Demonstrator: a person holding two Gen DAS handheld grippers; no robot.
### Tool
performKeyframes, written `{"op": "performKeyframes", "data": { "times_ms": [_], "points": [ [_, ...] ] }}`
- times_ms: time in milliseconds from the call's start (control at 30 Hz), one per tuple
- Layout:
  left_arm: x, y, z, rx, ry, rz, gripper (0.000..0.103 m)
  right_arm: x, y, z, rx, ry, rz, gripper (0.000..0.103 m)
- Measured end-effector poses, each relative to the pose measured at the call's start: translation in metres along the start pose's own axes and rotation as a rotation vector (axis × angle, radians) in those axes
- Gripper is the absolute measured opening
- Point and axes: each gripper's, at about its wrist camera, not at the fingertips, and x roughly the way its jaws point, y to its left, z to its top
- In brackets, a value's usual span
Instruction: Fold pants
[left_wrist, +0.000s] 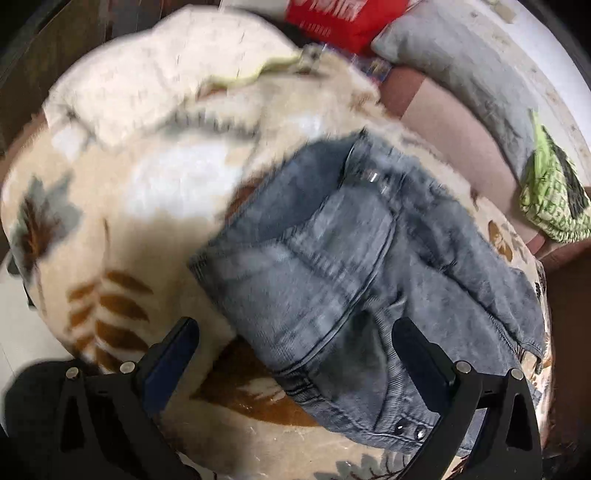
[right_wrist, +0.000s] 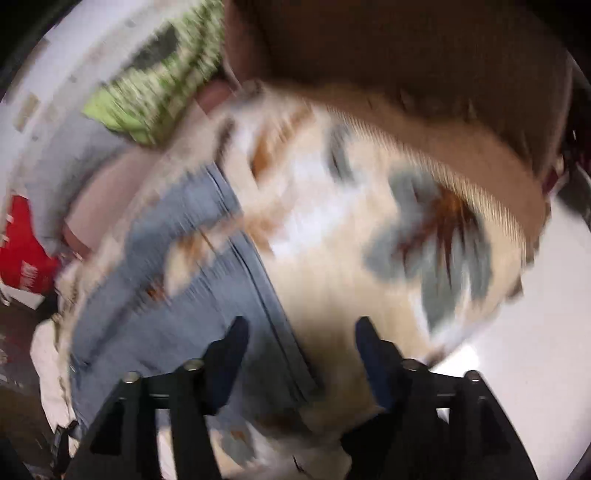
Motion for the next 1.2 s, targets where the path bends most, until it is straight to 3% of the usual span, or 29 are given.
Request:
{"op": "performKeyframes", "data": {
  "times_ms": [33,133,200,267,300,333,367,433,500,567,600,633,700,733,800,833,867,900,933,1000,1100,1200],
  "points": [
    [-0.008,-0.005,0.001,0.029,-0.030,0.005,0.103,0.000,0.006,0.008,-0.025,-0.005,0.009,0.077],
    [-0.016,-0.018,0.005,0.119,-0.072,0.010,0.103,0.023,0.030,0.029,-0.115,0.031,0.063,0.077],
    [-0.004,-0.022,0.004,0.160,-0.032,0.021,0.103,0.052,0.043,0.042,-0.137,0.075,0.093,0.077],
    [0.021,-0.022,0.001,0.196,0.051,0.079,0.103,0.075,0.051,0.044,-0.175,0.107,0.053,0.077],
    [0.035,-0.018,-0.003,0.199,0.097,0.097,0.103,0.092,0.056,0.044,-0.202,0.139,0.039,0.069],
    [0.038,-0.017,-0.004,0.200,0.091,0.096,0.103,0.114,0.062,0.041,-0.238,0.209,0.026,0.039],
    [0.036,-0.017,-0.005,0.202,0.080,0.094,0.103,0.123,0.062,0.035,-0.260,0.240,-0.012,0.036],
    [0.027,-0.016,-0.001,0.178,0.076,0.069,0.102,0.122,0.071,0.030,-0.329,0.214,-0.056,0.034],
    [0.008,-0.005,0.003,0.105,0.040,0.015,0.102,0.113,0.076,0.027,-0.352,0.193,-0.050,0.034],
    [-0.006,0.012,0.005,0.004,0.012,-0.070,0.102,0.105,0.074,0.027,-0.329,0.184,-0.027,0.042],
    [-0.009,0.022,0.006,-0.055,0.015,-0.114,0.102,0.102,0.072,0.027,-0.309,0.184,-0.019,0.063],
    [-0.008,0.032,0.005,-0.116,0.030,-0.156,0.102,0.099,0.069,0.024,-0.288,0.175,-0.004,0.075],
    [0.005,0.040,0.007,-0.165,0.083,-0.189,0.101,0.095,0.069,0.020,-0.289,0.168,0.005,0.075],
    [0.010,0.041,0.007,-0.179,0.110,-0.191,0.097,0.096,0.069,0.017,-0.295,0.176,0.005,0.075],
    [0.019,0.037,0.006,-0.169,0.138,-0.194,0.059,0.095,0.066,0.020,-0.295,0.201,0.010,0.075],
    [0.018,0.032,0.004,-0.151,0.139,-0.170,0.046,0.099,0.067,0.018,-0.303,0.212,0.007,0.074],
    [0.021,0.029,0.006,-0.134,0.143,-0.147,0.022,0.103,0.068,0.018,-0.319,0.213,0.000,0.071],
    [0.024,0.029,0.010,-0.139,0.148,-0.138,0.015,0.106,0.071,0.018,-0.344,0.210,-0.029,0.055],
    [0.024,0.030,0.012,-0.151,0.145,-0.136,0.012,0.106,0.071,0.020,-0.358,0.205,-0.059,0.037],
    [0.014,0.026,0.014,-0.132,0.096,-0.118,0.008,0.104,0.070,0.028,-0.354,0.192,-0.052,0.025],
    [-0.009,0.014,0.011,-0.060,-0.022,-0.054,0.008,0.094,0.073,0.032,-0.404,0.108,-0.134,0.024],
    [-0.008,0.016,0.005,-0.072,-0.001,-0.022,0.009,0.118,0.058,0.029,-0.372,0.200,-0.121,0.027]
  ]
}}
